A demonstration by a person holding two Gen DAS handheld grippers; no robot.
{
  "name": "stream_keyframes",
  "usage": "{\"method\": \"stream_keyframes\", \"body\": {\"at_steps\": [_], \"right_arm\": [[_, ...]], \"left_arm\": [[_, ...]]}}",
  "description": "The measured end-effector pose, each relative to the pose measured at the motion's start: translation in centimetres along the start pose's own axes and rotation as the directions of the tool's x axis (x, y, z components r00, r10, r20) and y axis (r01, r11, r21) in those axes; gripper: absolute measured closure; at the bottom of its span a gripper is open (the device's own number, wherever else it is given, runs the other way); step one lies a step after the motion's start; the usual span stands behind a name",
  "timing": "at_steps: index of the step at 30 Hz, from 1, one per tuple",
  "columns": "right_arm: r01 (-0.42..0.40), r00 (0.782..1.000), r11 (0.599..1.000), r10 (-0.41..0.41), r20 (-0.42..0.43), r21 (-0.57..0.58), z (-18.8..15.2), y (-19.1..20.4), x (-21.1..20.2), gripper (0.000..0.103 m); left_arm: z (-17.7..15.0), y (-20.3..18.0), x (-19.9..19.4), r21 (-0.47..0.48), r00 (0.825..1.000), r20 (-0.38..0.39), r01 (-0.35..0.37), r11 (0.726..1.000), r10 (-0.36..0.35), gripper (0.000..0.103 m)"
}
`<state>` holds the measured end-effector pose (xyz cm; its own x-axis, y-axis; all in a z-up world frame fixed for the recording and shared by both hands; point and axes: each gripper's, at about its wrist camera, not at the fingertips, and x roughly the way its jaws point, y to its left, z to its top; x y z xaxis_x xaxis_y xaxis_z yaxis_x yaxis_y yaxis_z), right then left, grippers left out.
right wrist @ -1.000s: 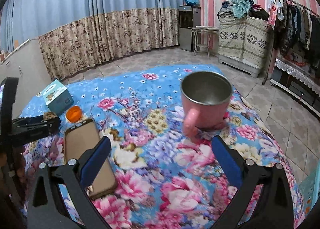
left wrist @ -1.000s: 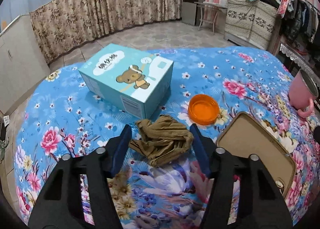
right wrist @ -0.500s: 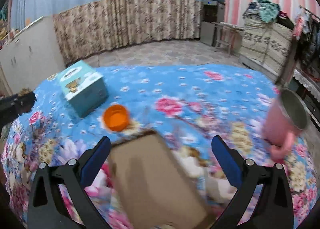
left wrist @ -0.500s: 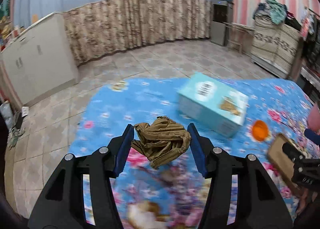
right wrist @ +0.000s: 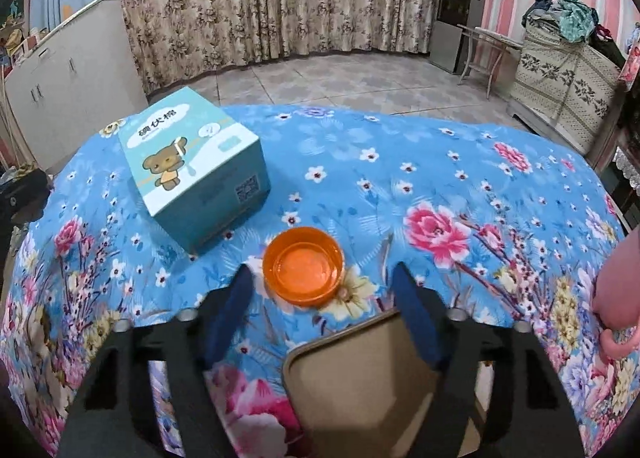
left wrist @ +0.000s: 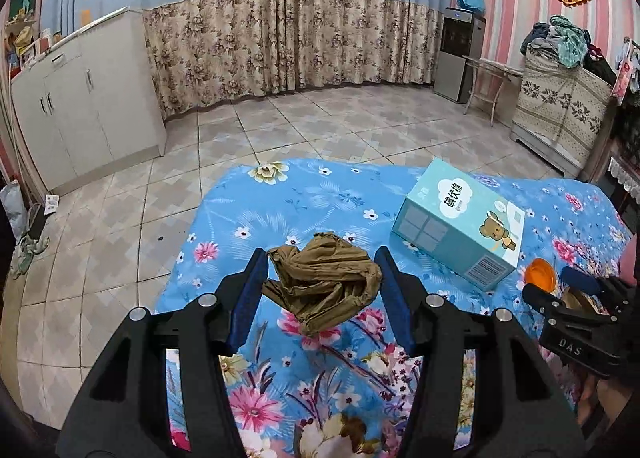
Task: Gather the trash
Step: 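Carry the brown cloth and orange lid over the light blue basket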
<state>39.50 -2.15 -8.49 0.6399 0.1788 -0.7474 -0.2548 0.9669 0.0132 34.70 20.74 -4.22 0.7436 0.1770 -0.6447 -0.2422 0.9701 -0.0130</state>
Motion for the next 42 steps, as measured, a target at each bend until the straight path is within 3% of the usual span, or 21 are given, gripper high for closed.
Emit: {"method": "stream_keyframes", "body": {"at_steps": [4, 13, 20, 26, 29, 35, 42], "right_arm": [[-0.034, 0.999, 0.999, 0.034, 0.008, -0.024, -0.3, 0.3, -0.1, 0.063], [-0.055, 0.993, 0.998, 0.054, 0.109, 0.006, -1.3, -0.9, -4.7, 0.063], [-0.018, 0.989, 0.998, 0.009, 0.15, 0.06, -5.1, -5.3, -10.3, 0.063], [0.036, 0.983, 0.99, -0.059, 0.175, 0.133, -8.8, -10.2, -15.5, 0.063], [0.072, 0.973, 0.983, -0.107, 0.204, 0.171, -10.1, -13.6, -19.3, 0.063], [0.172, 0.949, 0.961, -0.22, 0.225, 0.214, -14.0, -19.9, -25.7, 0.063], [0.276, 0.902, 0.897, -0.367, 0.229, 0.346, -19.1, -29.0, -32.5, 0.063]], "left_arm": [[0.0, -0.2, 0.1, -0.004, 1.0, -0.004, 0.001, 1.0, -0.001, 0.049], [-0.3, -0.8, -0.6, 0.023, 1.0, 0.016, -0.004, 1.0, 0.004, 0.049], [-1.1, -3.2, -2.8, 0.033, 0.999, 0.021, 0.04, 0.999, -0.041, 0.049], [-2.0, -7.4, -6.0, 0.102, 0.992, 0.069, 0.097, 0.99, -0.104, 0.049], [-3.0, -10.3, -7.4, 0.118, 0.984, 0.045, 0.164, 0.979, -0.171, 0.049], [-4.5, -17.0, -11.6, 0.193, 0.968, 0.066, 0.227, 0.954, -0.244, 0.049], [-7.5, -27.2, -17.8, 0.29, 0.913, 0.057, 0.371, 0.882, -0.403, 0.049]]}}
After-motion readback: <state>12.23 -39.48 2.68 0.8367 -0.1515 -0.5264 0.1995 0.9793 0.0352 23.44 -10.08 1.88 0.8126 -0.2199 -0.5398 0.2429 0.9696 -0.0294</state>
